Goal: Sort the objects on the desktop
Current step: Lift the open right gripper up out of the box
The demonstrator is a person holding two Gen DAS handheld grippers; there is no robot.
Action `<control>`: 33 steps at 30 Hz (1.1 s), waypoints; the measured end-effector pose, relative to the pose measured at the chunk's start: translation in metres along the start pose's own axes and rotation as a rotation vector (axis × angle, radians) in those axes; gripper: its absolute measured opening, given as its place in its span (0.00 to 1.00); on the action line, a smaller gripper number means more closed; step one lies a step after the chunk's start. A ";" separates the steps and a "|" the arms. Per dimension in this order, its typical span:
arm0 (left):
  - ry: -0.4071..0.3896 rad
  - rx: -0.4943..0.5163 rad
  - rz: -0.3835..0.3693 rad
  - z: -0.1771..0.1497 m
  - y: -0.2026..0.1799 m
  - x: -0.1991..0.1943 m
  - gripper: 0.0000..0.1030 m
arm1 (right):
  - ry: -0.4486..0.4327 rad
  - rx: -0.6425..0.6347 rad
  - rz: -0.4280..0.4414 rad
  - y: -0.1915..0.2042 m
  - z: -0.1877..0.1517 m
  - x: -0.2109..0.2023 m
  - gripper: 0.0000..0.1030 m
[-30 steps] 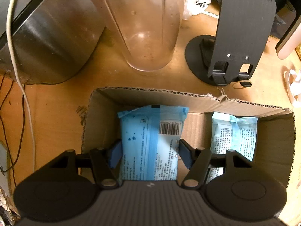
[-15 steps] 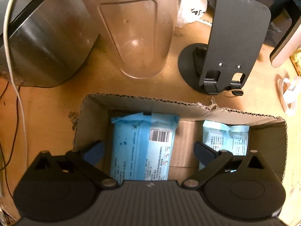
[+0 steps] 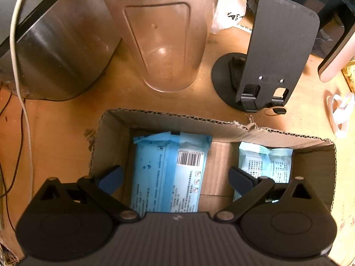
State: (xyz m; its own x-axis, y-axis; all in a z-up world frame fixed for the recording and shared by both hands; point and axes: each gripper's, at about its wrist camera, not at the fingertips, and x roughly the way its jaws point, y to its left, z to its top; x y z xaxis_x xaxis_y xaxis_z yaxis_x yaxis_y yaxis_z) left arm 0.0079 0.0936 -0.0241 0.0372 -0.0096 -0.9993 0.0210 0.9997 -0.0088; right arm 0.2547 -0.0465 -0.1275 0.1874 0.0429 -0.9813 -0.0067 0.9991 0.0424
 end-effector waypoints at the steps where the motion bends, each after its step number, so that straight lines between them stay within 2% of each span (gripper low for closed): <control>1: 0.000 0.000 0.000 0.000 0.000 0.000 1.00 | -0.001 0.000 0.002 0.000 0.000 0.000 1.00; 27: -0.021 0.015 -0.009 -0.003 -0.005 -0.005 1.00 | -0.008 0.014 0.014 -0.008 0.000 -0.074 1.00; 33: -0.021 0.023 -0.013 -0.003 -0.008 -0.005 1.00 | -0.006 0.018 0.027 -0.010 0.006 -0.080 1.00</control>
State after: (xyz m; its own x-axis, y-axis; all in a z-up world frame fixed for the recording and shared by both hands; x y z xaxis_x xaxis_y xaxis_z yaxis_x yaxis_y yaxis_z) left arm 0.0046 0.0853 -0.0191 0.0577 -0.0230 -0.9981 0.0446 0.9988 -0.0205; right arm 0.2454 -0.0603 -0.0479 0.1933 0.0698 -0.9786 0.0058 0.9974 0.0723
